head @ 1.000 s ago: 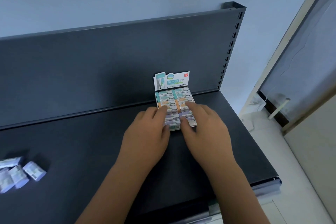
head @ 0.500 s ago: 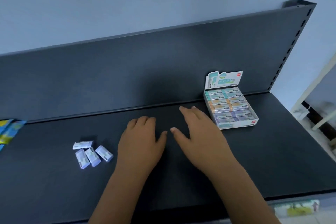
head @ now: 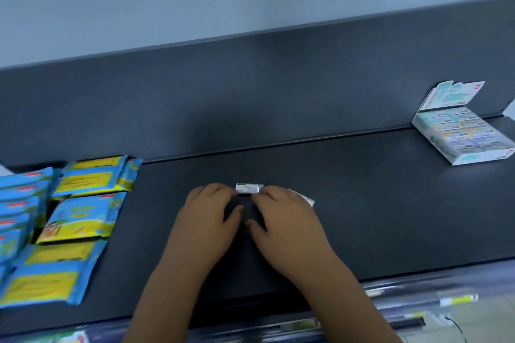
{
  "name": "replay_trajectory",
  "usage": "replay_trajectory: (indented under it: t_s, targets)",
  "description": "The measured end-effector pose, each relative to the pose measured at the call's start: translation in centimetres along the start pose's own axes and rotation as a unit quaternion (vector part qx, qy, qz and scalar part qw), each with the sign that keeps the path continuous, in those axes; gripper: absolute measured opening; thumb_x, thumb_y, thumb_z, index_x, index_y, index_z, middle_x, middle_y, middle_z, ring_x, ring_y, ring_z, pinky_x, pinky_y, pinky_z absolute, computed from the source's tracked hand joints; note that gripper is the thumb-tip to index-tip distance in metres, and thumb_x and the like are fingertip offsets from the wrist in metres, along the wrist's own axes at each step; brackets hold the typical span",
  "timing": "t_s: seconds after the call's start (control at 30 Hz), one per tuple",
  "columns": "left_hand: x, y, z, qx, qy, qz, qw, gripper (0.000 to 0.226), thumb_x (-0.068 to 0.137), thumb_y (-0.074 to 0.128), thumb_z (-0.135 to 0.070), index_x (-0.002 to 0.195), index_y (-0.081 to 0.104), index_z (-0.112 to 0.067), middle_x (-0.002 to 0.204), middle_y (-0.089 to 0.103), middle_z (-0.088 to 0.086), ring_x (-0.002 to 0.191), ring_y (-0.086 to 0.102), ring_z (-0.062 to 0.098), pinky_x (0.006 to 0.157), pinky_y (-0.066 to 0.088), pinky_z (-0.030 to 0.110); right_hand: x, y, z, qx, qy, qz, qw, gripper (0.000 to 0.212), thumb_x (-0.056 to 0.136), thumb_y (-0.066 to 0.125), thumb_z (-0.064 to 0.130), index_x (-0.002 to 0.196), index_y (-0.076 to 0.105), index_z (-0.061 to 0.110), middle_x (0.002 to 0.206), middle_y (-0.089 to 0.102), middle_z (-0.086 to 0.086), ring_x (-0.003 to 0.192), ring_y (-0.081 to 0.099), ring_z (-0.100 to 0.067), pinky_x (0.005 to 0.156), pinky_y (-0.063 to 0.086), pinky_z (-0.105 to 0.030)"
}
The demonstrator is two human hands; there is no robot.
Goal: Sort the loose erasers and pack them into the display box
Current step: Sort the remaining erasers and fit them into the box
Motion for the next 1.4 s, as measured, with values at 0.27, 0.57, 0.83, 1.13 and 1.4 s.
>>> replay_trajectory:
  t_s: [0.27,0.57,0.83,1.13,1.4]
  targets:
    - [-1.7,-0.7,3.5,-0.026,0.031,0.043,0.998,0.036,0.087,0.055,-0.038,0.121,0.060,-0.028,0.125,0.056,-0.012,0.117,0.049,0.019,0.096,0.047,0.041,0.2,2.2,3.3,0.041,0.035,0.005,0.999,0.043,0.085,0.055,0.009,0.127,0.060,0.021,0.133,0.052,0.007,0.113,0.054,-0.016,0.098,0.045,-0.030]
    - [-0.7,-0.6,3.0,-0.009,0.075,0.071,0.995,0.063,0.098,0.048,-0.026,0.151,0.022,-0.047,0.160,0.020,-0.026,0.148,0.019,0.015,0.110,0.038,0.044,0.2,1.7,1.9,0.066,0.098,-0.086,0.989,0.023,0.076,0.069,0.008,0.095,0.067,0.021,0.105,0.056,0.010,0.096,0.055,-0.011,0.081,0.042,-0.019]
    - [0.0,-0.3,2.8,0.016,0.059,0.078,0.995,0.039,0.096,0.051,-0.040,0.135,0.050,-0.037,0.155,0.029,-0.019,0.143,0.024,0.021,0.108,0.036,0.043,-0.6,1.2,1.8,0.016,0.134,-0.080,0.988,0.006,0.081,0.074,0.033,0.085,0.071,0.032,0.097,0.050,0.013,0.090,0.052,-0.012,0.067,0.052,-0.036]
    - [-0.5,-0.8,3.9,0.081,-0.025,0.040,0.996,0.044,0.095,0.047,-0.051,0.137,0.046,-0.038,0.125,0.039,-0.005,0.118,0.036,0.021,0.100,0.036,0.041,-0.3,1.7,2.4,0.031,0.094,-0.060,0.993,0.019,0.085,0.071,0.023,0.095,0.077,0.038,0.090,0.058,0.009,0.088,0.056,-0.015,0.073,0.047,-0.030]
    - [-1.0,-1.4,4.8,0.068,-0.032,-0.004,0.997,0.039,0.093,0.048,-0.019,0.129,0.061,-0.028,0.118,0.053,-0.004,0.111,0.040,0.024,0.085,0.040,0.038,-0.2,2.1,2.4,0.030,0.081,-0.056,0.995,0.022,0.088,0.069,0.022,0.100,0.077,0.039,0.094,0.061,0.011,0.095,0.055,-0.016,0.074,0.042,-0.025]
Point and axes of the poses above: each hand's wrist, its own x-axis towards the middle knuckle, its own y-axis out of the palm, z = x × y, the point moved 3 cm from there along x, towards the middle knuckle
